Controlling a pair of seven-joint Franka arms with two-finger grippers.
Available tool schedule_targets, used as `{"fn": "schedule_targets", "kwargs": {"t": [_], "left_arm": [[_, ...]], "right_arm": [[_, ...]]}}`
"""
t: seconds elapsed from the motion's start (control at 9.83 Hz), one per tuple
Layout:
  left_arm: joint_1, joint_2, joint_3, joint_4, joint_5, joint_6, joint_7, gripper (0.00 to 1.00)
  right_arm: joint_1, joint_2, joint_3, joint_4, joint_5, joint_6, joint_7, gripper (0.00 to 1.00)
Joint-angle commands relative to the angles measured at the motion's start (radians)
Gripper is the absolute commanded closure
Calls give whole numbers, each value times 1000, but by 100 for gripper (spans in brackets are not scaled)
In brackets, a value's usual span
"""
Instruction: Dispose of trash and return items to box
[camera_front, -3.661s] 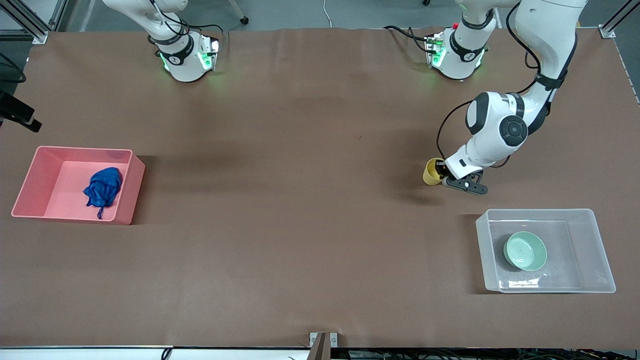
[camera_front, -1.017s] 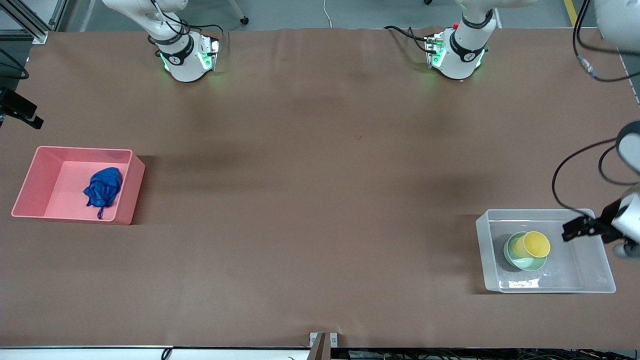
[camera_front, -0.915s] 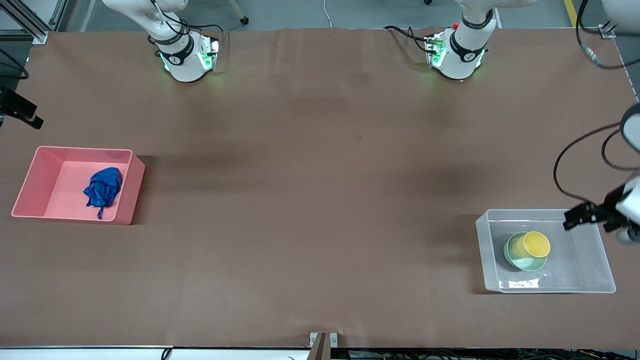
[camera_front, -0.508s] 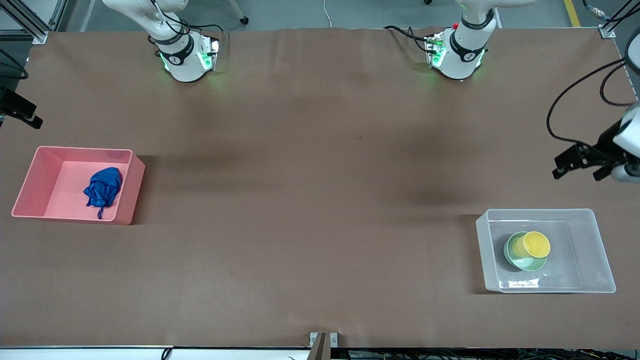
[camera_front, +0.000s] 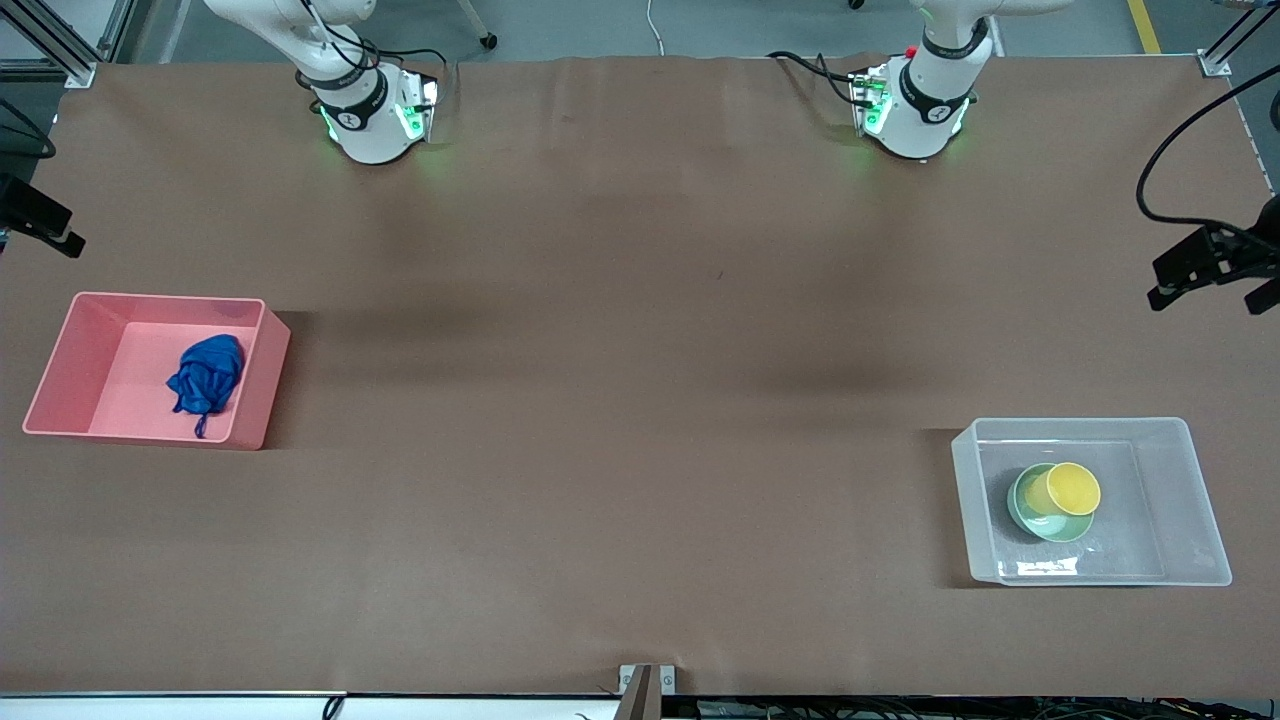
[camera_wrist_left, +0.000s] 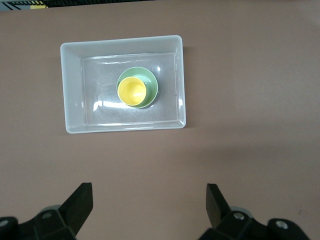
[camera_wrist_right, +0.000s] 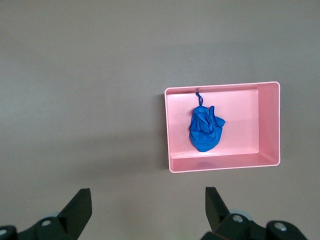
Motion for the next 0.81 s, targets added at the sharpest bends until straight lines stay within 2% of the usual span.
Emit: {"fn": "schedule_targets", "kwargs": {"t": [0.0, 0.71], "left_arm": [[8, 23, -11, 16, 12, -90, -37, 0], [15, -5, -37, -28, 4, -128, -54, 0]], "right_arm": [[-2, -2, 0, 6, -9, -11, -8, 0], [-5, -1, 0, 4, -9, -11, -8, 0]]}}
